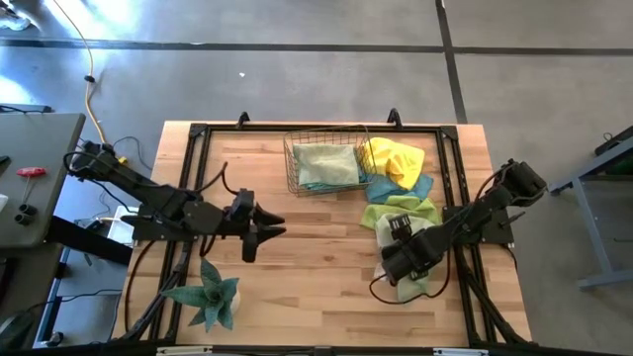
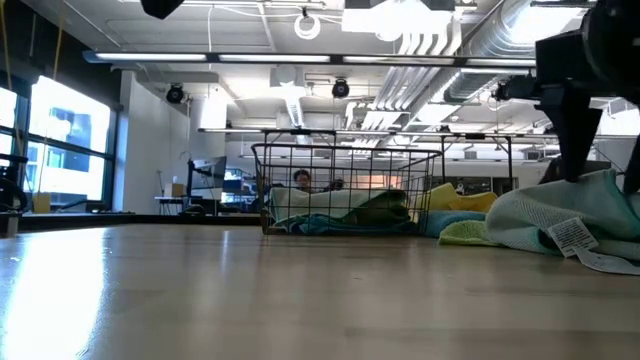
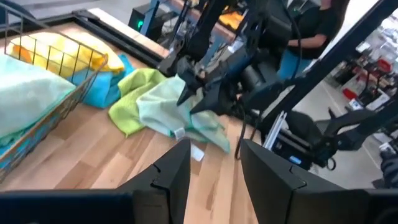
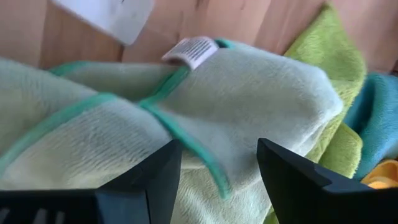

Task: Fold microfiber towels
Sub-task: Fold the light green towel

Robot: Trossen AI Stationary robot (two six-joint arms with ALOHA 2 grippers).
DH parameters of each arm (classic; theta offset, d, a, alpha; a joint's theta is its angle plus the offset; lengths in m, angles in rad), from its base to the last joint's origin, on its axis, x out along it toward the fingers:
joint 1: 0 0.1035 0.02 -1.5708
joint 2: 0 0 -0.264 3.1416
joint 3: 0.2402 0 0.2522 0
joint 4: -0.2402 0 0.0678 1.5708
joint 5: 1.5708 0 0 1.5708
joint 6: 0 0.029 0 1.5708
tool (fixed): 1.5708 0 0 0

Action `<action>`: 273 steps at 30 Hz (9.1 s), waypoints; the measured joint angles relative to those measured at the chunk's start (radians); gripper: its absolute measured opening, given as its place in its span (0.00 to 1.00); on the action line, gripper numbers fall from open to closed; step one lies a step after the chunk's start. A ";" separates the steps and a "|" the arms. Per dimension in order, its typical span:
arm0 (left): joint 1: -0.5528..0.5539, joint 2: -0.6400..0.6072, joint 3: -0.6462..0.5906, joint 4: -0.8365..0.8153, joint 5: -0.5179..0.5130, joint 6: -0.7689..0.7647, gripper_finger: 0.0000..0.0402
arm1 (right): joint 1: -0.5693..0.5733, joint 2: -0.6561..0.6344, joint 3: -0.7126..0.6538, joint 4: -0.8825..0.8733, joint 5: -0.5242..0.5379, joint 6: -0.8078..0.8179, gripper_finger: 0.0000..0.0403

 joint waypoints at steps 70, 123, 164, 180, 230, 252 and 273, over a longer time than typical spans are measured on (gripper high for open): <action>-0.020 0.009 0.000 -0.035 -0.004 0.055 0.33 | -0.066 0.012 -0.031 0.110 -0.018 -0.094 0.01; 0.220 0.173 -0.001 0.286 0.103 0.484 0.53 | -0.302 0.011 0.590 0.418 0.189 0.538 0.00; 0.329 0.258 0.000 0.492 0.351 0.443 0.01 | -0.319 0.011 0.590 0.454 0.169 0.468 0.00; 0.328 0.258 0.000 0.488 0.372 0.419 0.01 | -0.320 0.011 0.590 0.452 0.150 0.453 0.00; 0.379 0.478 0.366 -0.155 0.606 0.915 0.47 | -0.320 0.098 0.589 0.335 -0.004 0.524 0.00; 0.389 0.530 0.480 -0.443 0.572 0.914 0.15 | -0.320 0.140 0.589 0.317 0.005 0.535 0.00; 0.388 0.529 0.480 -0.477 0.575 0.802 0.00 | -0.320 0.159 0.589 0.248 0.077 0.588 0.25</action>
